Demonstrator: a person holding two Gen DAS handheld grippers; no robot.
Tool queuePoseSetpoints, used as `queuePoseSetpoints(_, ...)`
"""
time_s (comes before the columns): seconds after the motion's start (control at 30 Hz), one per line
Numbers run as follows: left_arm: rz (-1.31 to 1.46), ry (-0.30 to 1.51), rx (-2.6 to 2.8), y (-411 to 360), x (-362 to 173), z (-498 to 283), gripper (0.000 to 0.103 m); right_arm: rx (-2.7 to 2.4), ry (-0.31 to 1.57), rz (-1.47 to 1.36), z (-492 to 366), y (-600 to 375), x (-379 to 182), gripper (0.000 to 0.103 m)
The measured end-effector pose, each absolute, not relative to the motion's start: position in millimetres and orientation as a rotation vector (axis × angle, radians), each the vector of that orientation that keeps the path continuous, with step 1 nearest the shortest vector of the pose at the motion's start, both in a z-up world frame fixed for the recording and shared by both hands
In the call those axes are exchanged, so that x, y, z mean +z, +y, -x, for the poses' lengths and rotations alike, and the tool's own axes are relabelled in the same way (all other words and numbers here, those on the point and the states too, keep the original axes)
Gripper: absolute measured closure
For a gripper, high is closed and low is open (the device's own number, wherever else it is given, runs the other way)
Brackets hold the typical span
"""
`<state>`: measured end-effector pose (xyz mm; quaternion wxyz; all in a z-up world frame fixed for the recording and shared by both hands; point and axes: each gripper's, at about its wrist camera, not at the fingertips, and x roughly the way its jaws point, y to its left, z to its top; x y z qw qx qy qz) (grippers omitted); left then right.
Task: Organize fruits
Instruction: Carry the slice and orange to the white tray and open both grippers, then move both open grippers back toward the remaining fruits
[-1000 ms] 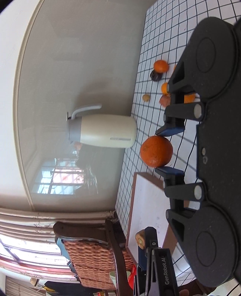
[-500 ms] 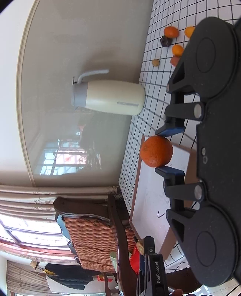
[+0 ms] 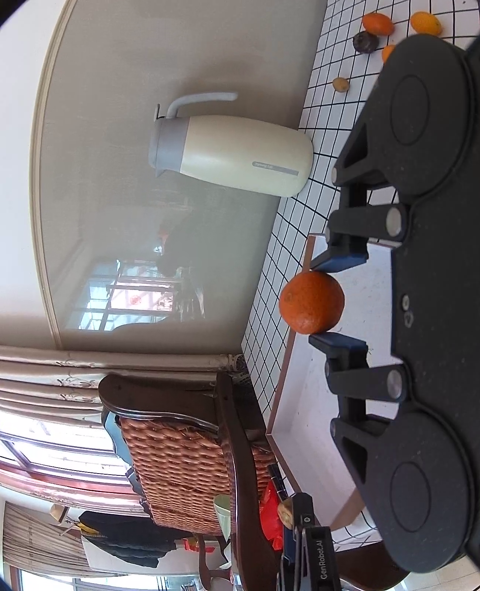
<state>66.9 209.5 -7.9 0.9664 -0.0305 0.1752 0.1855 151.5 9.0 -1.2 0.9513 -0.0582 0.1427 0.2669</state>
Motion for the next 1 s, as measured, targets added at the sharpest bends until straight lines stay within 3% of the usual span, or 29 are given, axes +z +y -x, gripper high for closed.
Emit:
queuePoseSetpoints(0.57, 0.118, 0.387, 0.452, 247.5, -19.9, -103.8, 0.068, 0.537, 0.416, 0.087, -221.8, 28.5, -11.9, 0.076)
queuePoseSetpoints(0.63, 0.109, 0.393, 0.464, 247.5, -21.9, -107.1, 0.068, 0.559, 0.457, 0.111, -230.0, 34.6, -14.2, 0.072)
queuePoseSetpoints(0.67, 0.098, 0.398, 0.47, 246.2, -23.3, -108.5, 0.067, 0.561, 0.48, 0.137, -233.3, 38.3, -16.1, 0.06)
queuePoseSetpoints(0.7, 0.089, 0.393, 0.484, 243.9, -24.3, -107.8, 0.049, 0.545, 0.476, 0.15, -233.2, 39.6, -17.3, 0.044)
queuePoseSetpoints(0.73, 0.078, 0.375, 0.505, 240.8, -24.1, -105.7, 0.027, 0.516, 0.439, 0.137, -229.5, 36.7, -17.9, 0.007)
queuePoseSetpoints(0.77, 0.055, 0.343, 0.527, 237.2, -23.3, -102.7, 0.001, 0.49, 0.396, 0.118, -224.6, 32.6, -17.7, 0.007)
queuePoseSetpoints(1.0, 0.034, 0.324, 0.524, 233.4, -18.6, -97.6, 0.0, 0.465, 0.353, 0.08, -222.0, 17.5, -14.5, 0.006)
